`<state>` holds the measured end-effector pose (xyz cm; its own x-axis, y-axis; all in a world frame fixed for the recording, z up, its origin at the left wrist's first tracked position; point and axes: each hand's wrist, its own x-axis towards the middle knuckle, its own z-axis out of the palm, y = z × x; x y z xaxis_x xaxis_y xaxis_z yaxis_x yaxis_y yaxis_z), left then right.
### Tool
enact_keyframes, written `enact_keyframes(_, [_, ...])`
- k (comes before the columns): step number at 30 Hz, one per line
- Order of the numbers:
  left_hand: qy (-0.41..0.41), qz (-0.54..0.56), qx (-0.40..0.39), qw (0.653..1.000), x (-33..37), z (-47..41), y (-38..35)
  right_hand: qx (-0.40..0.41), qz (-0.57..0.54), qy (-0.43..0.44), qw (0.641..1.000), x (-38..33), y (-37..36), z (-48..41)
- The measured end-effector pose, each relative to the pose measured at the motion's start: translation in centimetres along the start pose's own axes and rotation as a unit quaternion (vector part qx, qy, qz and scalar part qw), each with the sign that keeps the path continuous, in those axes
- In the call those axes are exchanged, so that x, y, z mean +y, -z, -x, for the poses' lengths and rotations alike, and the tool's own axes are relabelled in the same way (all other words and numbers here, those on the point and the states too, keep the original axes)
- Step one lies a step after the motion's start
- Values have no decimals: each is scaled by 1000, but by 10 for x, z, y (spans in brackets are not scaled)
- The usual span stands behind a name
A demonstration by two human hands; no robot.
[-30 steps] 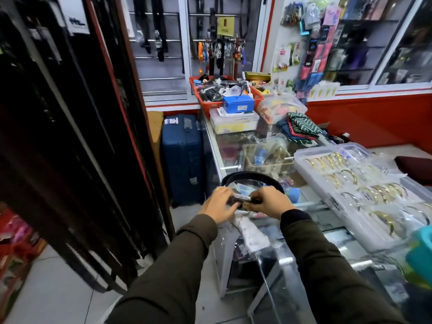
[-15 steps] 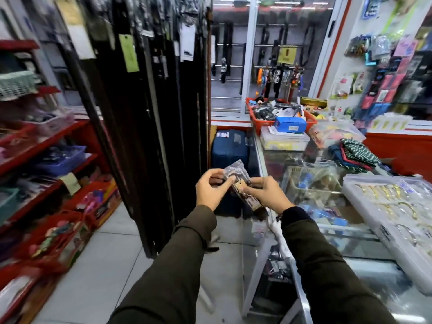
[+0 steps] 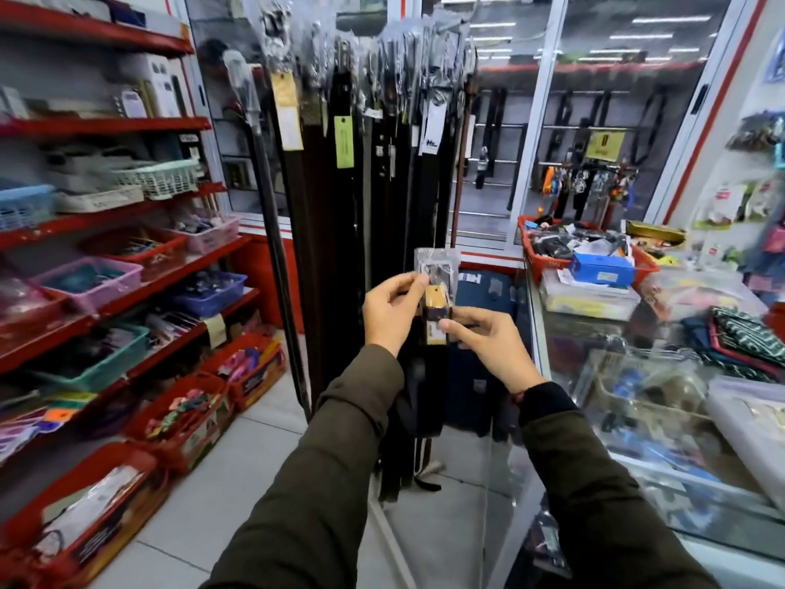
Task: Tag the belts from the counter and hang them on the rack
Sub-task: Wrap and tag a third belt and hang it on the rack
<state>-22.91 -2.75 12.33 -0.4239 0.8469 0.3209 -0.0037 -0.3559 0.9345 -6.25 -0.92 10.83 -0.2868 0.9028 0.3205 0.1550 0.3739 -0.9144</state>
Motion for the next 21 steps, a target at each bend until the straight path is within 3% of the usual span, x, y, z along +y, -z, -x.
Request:
enact_keyframes(8, [-30,51,4,998,68,-27,13,45,-127,46,990,-55,-23,-48])
enact_keyframes(21, [-77,111,-27,990,124,-61,-3,84,-204,108,969,-124,-14,-98])
